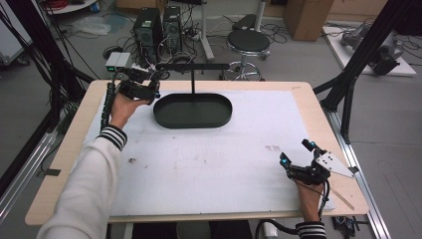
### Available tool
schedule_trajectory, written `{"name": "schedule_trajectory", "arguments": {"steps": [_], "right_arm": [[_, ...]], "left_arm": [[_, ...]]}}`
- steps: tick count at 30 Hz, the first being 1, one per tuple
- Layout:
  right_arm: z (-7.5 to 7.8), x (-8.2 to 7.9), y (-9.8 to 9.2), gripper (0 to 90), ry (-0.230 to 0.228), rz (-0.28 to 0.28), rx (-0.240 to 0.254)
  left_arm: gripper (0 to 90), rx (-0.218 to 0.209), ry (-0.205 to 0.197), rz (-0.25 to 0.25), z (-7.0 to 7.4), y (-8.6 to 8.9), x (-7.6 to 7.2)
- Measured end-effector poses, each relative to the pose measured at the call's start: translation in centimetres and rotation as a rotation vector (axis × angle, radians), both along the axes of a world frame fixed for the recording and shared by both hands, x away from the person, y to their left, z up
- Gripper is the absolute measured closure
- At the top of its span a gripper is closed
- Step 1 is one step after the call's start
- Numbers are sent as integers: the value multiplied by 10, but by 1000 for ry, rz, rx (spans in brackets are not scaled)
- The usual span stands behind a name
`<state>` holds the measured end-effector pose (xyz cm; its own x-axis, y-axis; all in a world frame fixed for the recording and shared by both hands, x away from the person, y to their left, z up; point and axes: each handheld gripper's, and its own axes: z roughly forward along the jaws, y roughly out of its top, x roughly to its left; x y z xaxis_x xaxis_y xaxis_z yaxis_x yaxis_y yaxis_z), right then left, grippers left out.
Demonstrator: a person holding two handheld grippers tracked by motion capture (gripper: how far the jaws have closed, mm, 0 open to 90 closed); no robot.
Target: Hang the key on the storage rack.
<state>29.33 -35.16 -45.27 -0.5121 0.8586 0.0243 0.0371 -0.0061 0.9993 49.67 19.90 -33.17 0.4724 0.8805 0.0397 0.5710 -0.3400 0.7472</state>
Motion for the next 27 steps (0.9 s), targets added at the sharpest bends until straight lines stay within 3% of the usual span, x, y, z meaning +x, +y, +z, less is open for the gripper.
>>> {"name": "schedule_trajectory", "arguments": {"steps": [5,7,8,12,14,16,20,23,26,27], "right_arm": [[0,0,0,3,1,1,1],[0,0,0,3,0,1,0],[0,0,0,3,1,0,0],[0,0,0,3,-2,1,0],[0,0,0,3,3,2,3],[0,0,0,3,-2,2,0],[0,1,-1,3,-9,1,-4],[0,1,-1,3,-10,2,0],[0,1,0,3,-4,3,5],[0,0,0,3,-2,3,3]], "left_arm": [[466,-51,5,-65,-8,3,2],[244,-61,-14,-63,-6,2,2],[190,-79,-40,-82,-5,2,1],[91,-160,-111,-115,-2,5,-4],[16,-161,-151,-83,-1,6,-8],[17,-171,-186,-103,1,7,-14],[17,-207,-165,-136,5,11,-22],[17,-185,-225,-157,6,16,-34],[17,-225,-262,-169,5,26,-46],[17,-221,-276,-178,4,29,-51]]}}
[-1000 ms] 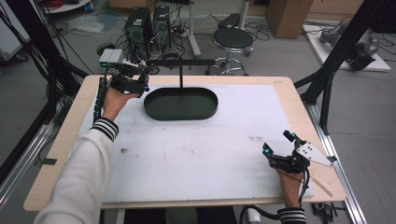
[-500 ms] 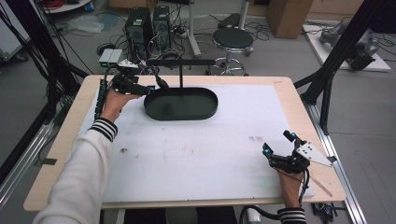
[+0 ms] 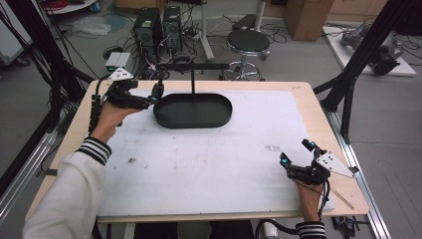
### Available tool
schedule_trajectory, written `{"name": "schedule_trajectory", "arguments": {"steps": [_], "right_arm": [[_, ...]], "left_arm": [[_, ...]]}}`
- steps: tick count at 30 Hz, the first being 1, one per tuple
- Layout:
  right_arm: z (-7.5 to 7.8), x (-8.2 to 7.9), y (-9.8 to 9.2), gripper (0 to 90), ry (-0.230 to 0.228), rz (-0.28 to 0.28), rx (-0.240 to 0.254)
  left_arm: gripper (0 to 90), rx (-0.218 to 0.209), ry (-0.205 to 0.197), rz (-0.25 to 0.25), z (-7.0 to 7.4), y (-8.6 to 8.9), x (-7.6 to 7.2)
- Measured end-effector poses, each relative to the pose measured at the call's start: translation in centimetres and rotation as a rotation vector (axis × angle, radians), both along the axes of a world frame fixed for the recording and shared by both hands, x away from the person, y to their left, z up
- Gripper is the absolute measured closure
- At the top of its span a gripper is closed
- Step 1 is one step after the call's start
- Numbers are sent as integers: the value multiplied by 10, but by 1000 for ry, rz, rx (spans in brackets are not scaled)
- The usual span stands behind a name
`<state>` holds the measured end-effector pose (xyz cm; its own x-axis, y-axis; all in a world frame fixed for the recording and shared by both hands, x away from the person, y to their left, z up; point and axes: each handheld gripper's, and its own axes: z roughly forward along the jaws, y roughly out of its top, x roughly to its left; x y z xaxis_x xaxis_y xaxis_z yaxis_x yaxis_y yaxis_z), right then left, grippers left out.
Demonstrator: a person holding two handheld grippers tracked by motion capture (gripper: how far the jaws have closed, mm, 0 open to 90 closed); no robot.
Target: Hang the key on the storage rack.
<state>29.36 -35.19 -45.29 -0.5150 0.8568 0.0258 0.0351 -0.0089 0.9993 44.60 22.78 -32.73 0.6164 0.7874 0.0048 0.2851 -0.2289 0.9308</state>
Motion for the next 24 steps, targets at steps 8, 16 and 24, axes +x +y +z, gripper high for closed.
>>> {"name": "schedule_trajectory", "arguments": {"steps": [8,16,24], "right_arm": [[0,0,1,3,-4,-2,-10],[0,0,1,3,-15,-6,-16],[0,0,1,3,-12,-6,-14]], "left_arm": [[17,13,-93,-24,-15,26,-52],[17,-48,-132,-26,-46,50,-101],[17,-166,-199,18,-77,67,-137]]}}
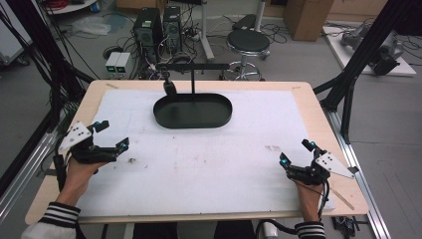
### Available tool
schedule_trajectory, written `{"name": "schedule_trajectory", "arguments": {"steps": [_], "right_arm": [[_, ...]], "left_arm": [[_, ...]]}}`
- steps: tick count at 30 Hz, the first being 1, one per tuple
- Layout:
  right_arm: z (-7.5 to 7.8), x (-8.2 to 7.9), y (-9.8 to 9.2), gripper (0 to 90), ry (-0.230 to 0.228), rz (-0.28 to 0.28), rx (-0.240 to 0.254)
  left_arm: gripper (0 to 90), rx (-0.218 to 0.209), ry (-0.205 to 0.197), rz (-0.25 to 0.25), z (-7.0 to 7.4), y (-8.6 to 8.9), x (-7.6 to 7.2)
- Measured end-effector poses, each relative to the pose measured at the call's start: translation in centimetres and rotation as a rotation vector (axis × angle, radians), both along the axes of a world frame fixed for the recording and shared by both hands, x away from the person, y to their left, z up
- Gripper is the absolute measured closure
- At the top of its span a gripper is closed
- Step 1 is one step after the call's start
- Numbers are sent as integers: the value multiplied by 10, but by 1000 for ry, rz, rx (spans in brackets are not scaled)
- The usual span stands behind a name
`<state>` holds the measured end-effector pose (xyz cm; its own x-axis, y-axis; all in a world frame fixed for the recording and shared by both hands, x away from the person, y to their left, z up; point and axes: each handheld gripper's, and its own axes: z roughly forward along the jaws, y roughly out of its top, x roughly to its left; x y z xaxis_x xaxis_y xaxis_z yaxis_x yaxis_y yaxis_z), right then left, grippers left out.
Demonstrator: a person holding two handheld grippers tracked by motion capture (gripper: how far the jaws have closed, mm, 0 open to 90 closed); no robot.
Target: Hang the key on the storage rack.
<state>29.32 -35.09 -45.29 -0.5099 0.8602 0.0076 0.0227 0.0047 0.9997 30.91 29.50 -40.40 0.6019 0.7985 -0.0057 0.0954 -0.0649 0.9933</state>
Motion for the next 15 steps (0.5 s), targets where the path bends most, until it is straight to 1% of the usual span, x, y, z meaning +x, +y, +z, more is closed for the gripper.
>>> {"name": "schedule_trajectory", "arguments": {"steps": [4,5,7,8,11,12,14,15], "right_arm": [[0,-1,0,3,2,-1,-1],[0,0,0,3,-3,-1,-3],[0,0,0,3,3,1,2],[0,0,0,3,-2,0,1],[0,0,0,3,-1,0,3],[0,0,0,3,0,0,1],[0,0,0,3,0,2,3],[0,-1,0,3,10,2,14]], "left_arm": [[17,-9,-49,13,-19,1,-16],[17,-19,-59,3,-24,1,-20],[17,-6,-74,5,-31,-1,-26],[17,-10,-78,2,-35,-1,-28],[17,3,-63,2,-47,-1,-30],[17,-16,-86,13,-47,0,-32],[17,-46,-93,14,-49,3,-33],[17,-53,-99,17,-49,4,-34]]}}
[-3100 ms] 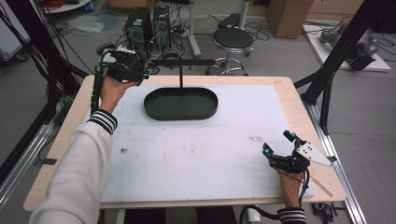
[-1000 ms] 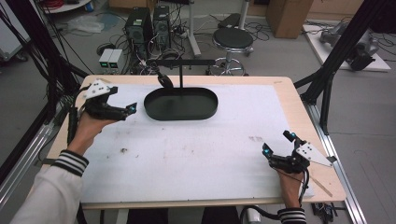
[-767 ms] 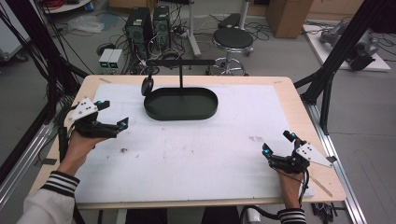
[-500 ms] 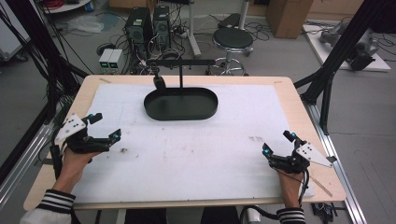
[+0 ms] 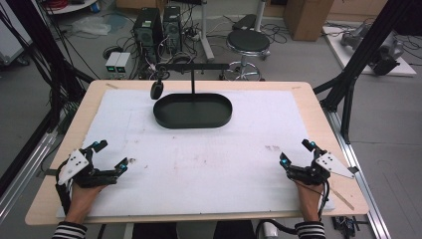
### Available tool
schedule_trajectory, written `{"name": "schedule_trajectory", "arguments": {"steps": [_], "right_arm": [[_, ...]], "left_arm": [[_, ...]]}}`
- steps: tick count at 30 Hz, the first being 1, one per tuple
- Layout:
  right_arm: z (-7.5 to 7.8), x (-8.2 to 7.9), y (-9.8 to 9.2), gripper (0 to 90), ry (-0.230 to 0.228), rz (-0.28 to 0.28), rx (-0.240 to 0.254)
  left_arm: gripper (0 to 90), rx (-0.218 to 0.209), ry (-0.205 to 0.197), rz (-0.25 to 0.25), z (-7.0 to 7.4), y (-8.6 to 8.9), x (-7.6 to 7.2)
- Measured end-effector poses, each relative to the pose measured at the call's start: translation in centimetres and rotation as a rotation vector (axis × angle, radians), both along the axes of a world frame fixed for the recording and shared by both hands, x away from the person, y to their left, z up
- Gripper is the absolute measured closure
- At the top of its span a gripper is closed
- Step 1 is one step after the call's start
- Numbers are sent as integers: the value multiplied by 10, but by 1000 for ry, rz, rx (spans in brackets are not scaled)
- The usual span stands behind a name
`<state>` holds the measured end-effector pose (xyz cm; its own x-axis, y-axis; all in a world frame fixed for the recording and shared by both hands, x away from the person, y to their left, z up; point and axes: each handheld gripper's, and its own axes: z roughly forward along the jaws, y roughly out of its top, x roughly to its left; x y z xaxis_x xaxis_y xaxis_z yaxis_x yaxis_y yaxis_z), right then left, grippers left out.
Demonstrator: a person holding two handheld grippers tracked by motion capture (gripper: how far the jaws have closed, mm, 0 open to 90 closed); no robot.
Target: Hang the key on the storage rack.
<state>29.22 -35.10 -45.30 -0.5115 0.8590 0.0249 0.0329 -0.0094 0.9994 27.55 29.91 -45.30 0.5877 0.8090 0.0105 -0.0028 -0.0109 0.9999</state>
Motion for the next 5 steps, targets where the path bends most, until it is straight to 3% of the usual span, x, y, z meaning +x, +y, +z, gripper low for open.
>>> {"name": "schedule_trajectory", "arguments": {"steps": [5], "right_arm": [[0,0,0,3,-8,-1,-7]], "left_arm": [[17,-16,-25,0,-1,1,-3]]}}
